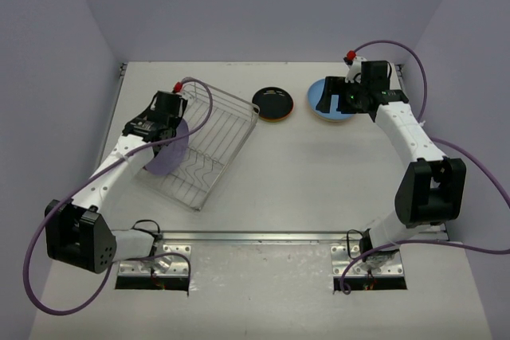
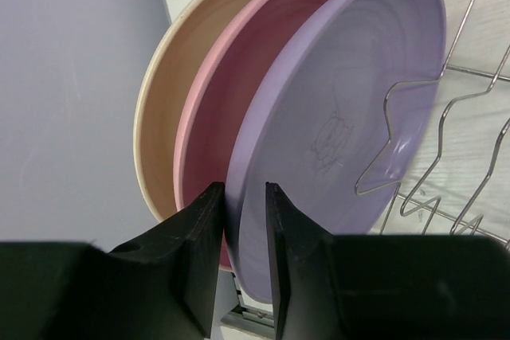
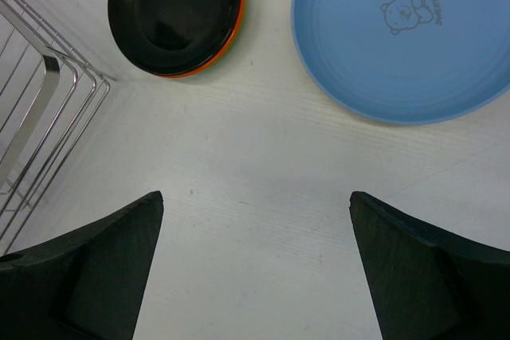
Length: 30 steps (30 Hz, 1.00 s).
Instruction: Unload the plates from the dish rack
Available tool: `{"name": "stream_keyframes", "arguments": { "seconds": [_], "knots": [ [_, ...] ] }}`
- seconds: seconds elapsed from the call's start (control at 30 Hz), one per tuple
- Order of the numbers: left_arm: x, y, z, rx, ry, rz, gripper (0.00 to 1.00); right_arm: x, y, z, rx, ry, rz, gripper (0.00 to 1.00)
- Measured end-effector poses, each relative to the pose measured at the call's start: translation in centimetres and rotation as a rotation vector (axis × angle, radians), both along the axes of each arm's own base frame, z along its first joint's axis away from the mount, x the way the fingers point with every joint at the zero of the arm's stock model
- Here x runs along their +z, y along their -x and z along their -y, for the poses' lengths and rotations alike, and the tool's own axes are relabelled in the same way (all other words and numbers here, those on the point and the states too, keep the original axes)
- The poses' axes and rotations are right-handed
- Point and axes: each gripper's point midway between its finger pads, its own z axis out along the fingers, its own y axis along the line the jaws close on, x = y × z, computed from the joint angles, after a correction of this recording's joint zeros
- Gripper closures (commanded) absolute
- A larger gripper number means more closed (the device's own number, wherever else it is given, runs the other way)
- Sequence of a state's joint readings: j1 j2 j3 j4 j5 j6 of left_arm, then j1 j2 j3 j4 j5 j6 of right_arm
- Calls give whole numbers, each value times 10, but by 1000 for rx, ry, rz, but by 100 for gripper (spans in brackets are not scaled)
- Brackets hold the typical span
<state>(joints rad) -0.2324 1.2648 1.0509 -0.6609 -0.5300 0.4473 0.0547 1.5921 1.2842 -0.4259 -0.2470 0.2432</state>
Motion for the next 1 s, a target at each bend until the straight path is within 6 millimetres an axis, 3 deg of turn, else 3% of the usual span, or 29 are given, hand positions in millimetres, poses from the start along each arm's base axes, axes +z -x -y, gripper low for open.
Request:
{"name": "stream_keyframes", "arguments": {
  "seconds": [0.47, 1.0],
  "knots": [
    [7, 4, -8, 24, -105, 50, 100, 0, 1, -2, 5, -11, -2, 1],
    [48, 14, -13, 40, -143, 168, 100, 1, 2, -5, 4, -33, -10, 1]
  ]
}}
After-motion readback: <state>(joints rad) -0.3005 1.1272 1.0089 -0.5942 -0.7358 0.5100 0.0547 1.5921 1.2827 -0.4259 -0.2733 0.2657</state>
